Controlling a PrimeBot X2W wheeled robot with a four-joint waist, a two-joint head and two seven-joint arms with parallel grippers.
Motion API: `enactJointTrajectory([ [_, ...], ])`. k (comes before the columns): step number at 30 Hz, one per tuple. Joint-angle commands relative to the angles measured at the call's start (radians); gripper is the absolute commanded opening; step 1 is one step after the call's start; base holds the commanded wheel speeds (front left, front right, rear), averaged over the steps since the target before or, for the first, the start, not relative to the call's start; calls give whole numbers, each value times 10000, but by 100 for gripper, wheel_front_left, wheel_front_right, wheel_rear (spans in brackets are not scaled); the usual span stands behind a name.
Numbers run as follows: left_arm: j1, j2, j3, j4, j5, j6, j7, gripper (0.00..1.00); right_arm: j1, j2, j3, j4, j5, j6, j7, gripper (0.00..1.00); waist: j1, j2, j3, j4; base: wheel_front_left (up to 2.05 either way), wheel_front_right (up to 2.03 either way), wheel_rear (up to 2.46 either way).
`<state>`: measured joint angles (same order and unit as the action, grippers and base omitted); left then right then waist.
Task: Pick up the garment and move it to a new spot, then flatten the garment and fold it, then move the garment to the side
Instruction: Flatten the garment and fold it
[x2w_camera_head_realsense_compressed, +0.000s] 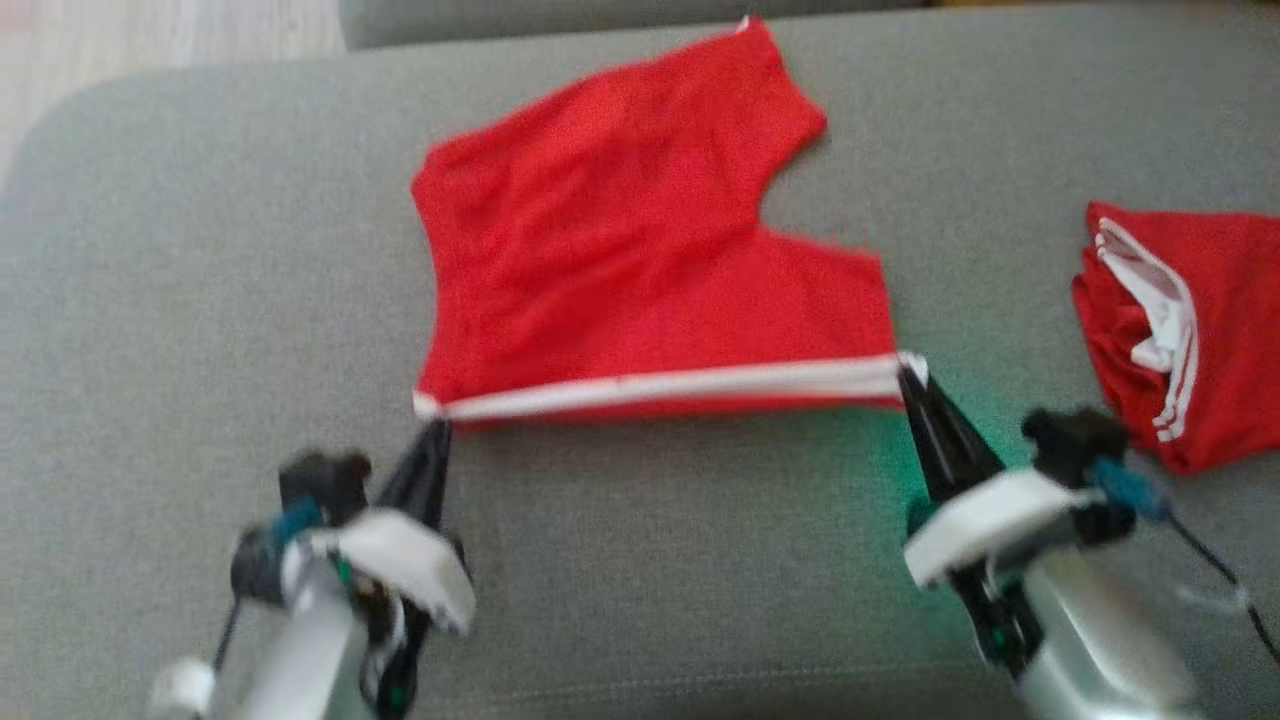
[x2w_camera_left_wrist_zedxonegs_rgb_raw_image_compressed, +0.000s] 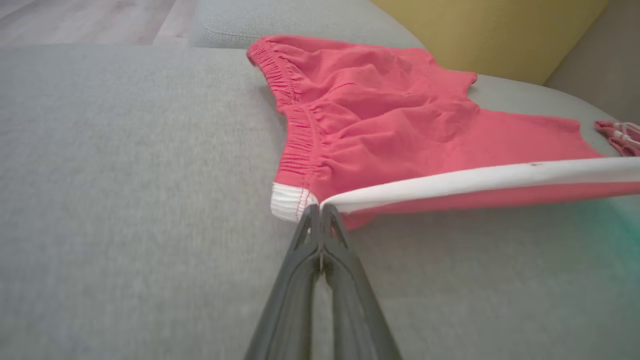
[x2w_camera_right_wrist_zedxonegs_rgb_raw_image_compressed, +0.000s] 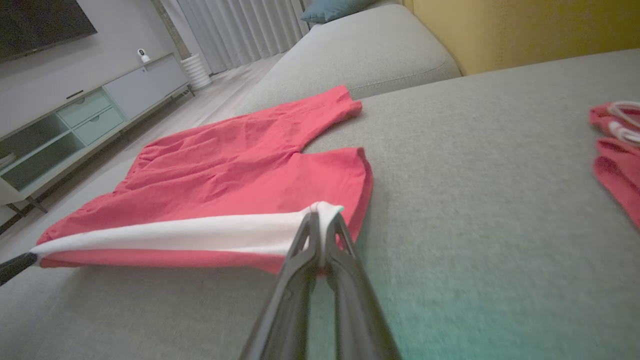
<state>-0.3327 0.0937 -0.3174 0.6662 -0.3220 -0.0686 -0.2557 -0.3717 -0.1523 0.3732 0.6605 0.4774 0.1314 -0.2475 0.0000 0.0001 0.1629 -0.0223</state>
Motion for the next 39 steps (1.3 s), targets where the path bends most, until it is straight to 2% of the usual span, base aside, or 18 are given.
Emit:
enactJointTrajectory([
  [1, 655, 370, 260, -888, 7, 174, -50, 0, 732, -253, -319, -1053, -221, -7, 153, 0, 0, -1, -490, 29, 0, 0, 0],
  [5, 2125, 569, 205, -2563, -82, 504, 533, 0, 2555, -246, -1347, -3084, -747, -7, 1133, 0, 0, -1, -834, 58, 0, 0, 0],
  [6, 2125, 569, 205, -2563, -82, 504, 533, 0, 2555, -246, -1347, -3084, -747, -7, 1133, 0, 0, -1, -834, 58, 0, 0, 0],
  [14, 4718, 1041, -56, -6736, -279, 1235, 2745, 0, 5804, 521, -2945, -7663, -1744, -7, 3723, 0, 0, -1, -1128, 145, 0, 0, 0],
  [17, 5117, 1328, -127, -7674, -299, 1261, 3312, 0, 6307, 662, -3198, -8695, -1886, -7, 4407, 0, 0, -1, -1103, 169, 0, 0, 0],
  [20, 5043, 1533, -103, -8042, -367, 1181, 3644, 0, 6214, 664, -3380, -9119, -1960, -7, 4812, 0, 0, -1, -1027, 177, 0, 0, 0],
  [25, 4093, 1521, 60, -7816, -722, 934, 3937, 0, 5012, 451, -3547, -8728, -1886, -7, 5042, 0, 0, -1, -575, 174, 0, 0, 0],
  [31, 1869, 1347, 329, -6784, -1019, 583, 4009, 0, 2287, -120, -3367, -7239, -1661, -7, 5029, 0, 0, -1, 523, 449, 0, 0, 0],
  [33, 735, 1169, 351, -6079, -1159, 384, 4043, 0, 753, -393, -3138, -6173, -1485, -7, 4940, 0, 0, -1, 1081, 651, 0, 0, 0],
  [39, -1291, 705, 335, -4425, -1317, 61, 3644, 0, -2005, -788, -2407, -3618, -1121, -7, 4395, 0, 0, -1, 1897, 1124, 0, 0, 0],
])
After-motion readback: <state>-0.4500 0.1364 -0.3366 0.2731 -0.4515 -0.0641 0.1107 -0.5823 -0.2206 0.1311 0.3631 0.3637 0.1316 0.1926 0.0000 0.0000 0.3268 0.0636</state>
